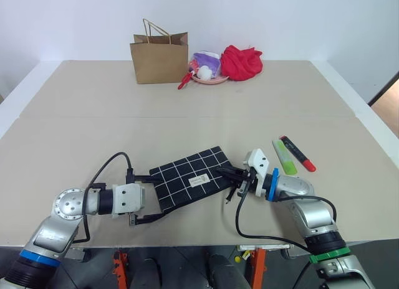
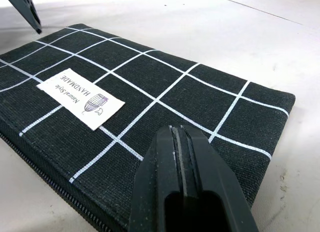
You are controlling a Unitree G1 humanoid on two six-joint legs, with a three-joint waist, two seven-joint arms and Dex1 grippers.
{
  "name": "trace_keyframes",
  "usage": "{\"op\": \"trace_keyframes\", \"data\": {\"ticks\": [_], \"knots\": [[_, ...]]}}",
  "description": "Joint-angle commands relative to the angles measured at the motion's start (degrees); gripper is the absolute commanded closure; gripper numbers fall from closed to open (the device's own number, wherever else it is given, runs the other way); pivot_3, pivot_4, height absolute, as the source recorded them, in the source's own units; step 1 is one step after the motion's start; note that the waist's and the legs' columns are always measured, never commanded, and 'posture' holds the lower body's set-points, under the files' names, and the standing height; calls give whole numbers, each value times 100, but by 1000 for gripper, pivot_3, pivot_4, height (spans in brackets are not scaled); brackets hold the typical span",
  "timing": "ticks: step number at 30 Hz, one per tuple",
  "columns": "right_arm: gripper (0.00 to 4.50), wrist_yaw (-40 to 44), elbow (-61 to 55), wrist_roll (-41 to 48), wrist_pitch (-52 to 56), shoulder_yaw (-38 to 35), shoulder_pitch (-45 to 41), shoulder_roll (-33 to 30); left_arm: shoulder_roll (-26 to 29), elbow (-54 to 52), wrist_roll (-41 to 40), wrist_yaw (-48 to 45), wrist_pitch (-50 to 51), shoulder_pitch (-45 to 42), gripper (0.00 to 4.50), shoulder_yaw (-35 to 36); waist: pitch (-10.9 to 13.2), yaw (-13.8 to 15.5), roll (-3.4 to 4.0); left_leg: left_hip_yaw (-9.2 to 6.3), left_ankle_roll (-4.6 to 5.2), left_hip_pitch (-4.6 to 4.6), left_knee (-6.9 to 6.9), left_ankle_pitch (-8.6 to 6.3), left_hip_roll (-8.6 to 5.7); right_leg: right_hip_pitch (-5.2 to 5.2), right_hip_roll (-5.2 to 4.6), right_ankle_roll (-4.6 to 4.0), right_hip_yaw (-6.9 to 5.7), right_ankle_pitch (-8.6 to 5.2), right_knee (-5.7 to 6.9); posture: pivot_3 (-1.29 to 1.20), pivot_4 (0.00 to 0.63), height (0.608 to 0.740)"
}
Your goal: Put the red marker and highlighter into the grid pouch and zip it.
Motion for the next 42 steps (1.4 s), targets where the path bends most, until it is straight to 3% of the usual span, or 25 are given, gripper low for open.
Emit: {"op": "trace_keyframes", "data": {"ticks": [1,10,11,12,14,16,20,23,28,32,38,42], "knots": [[4461,-34,-81,-13,-40,-32,47,36,-109,45,108,75,-401,-199,0,-116,0,0,0,0,0,0,0,0,0,0,0,0,0,0,0,0,150,740],[4461,-38,-107,8,-32,-60,36,31,-308,365,532,170,-836,-651,0,-512,0,4,0,0,0,1,2,0,0,2,0,7,0,5,2,0,150,740],[4500,-33,-115,9,-29,-57,41,27,-308,436,573,168,-857,-699,593,-546,0,3,0,0,0,1,3,0,-1,3,0,8,0,5,2,0,150,740],[4500,-31,-121,9,-27,-55,44,25,-310,480,595,166,-867,-726,761,-564,0,1,0,0,0,1,3,0,-1,3,0,8,0,6,2,0,150,740],[4500,-25,-137,12,-22,-52,50,21,-299,594,627,127,-949,-777,1823,-608,0,1,0,0,0,1,2,0,0,3,1,14,0,8,2,0,150,740],[4500,-13,-159,16,-18,-47,60,15,-280,730,634,105,-1031,-820,2396,-623,0,4,0,0,0,0,2,0,-1,3,1,17,0,8,2,0,150,740],[4500,40,-188,-6,-52,-26,75,-27,-234,1037,589,81,-1179,-939,4323,-594,0,4,0,-1,0,0,2,0,-1,3,1,17,0,8,2,0,150,740],[4500,52,-182,-6,-64,-39,68,-38,-215,1204,476,8,-1183,-1010,4455,-571,0,3,0,0,0,0,2,0,-1,3,1,17,0,8,2,0,150,740],[4500,58,-448,280,-185,-282,-62,18,-359,1020,-632,-253,167,-1255,4455,-302,0,4,0,-1,0,-2,2,0,-1,1,1,25,0,11,7,0,150,740],[3244,205,-1206,1147,391,-738,-119,-99,-356,588,-1438,-349,1453,-1383,4500,-88,2,3,2,-3,1,-10,3,0,-2,-9,1,32,0,8,19,0,150,740],[435,257,-2191,1741,790,-1486,724,-710,-416,374,-1789,-331,2143,-1436,4500,92,1,49,1,-13,8,-12,1,-6,-4,-7,2,33,-7,-14,29,0,150,740],[435,379,-2461,1762,878,-1505,1347,-963,-462,263,-1782,-382,2219,-1405,4500,91,1,57,1,-14,15,-12,0,-10,-4,-8,2,27,-10,-21,30,0,150,740]]}}
